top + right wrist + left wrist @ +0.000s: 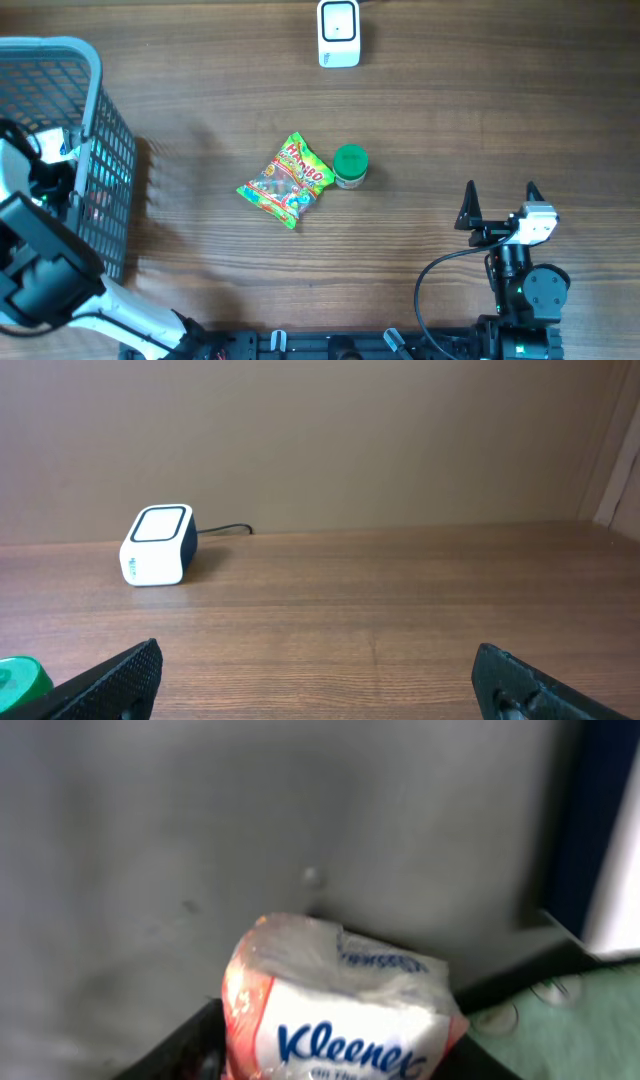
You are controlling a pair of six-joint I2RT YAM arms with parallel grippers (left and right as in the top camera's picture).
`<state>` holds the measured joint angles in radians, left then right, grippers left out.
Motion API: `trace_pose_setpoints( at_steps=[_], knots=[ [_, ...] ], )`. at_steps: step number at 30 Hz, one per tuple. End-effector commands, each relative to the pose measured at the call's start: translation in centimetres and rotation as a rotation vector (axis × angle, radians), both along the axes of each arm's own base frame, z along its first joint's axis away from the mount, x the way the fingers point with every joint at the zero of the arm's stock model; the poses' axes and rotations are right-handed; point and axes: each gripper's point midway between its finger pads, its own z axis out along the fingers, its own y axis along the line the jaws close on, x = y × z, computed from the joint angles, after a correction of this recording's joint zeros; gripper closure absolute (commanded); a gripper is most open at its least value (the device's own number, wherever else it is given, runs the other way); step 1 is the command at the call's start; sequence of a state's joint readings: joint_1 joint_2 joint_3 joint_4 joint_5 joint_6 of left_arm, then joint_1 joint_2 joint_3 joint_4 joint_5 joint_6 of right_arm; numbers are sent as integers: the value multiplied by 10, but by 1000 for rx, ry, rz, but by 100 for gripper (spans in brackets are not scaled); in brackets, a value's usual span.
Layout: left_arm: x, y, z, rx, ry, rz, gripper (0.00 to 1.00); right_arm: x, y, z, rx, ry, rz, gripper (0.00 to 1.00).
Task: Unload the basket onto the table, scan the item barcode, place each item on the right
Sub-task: 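Reach the left gripper into the basket and grasp the red Kleenex pack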
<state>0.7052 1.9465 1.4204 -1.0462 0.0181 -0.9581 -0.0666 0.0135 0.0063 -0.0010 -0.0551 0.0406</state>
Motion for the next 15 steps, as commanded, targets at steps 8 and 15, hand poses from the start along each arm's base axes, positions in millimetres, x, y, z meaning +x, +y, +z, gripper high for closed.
trace_pose_setpoints(
  at_steps=[8,15],
  knots=[
    [-22,17,196,382,-310,-68,43,0,-1,1,12,-6,-6,0],
    [-53,16,210,470,-236,-37,0,0,-1,1,12,-6,-6,0]
  ],
)
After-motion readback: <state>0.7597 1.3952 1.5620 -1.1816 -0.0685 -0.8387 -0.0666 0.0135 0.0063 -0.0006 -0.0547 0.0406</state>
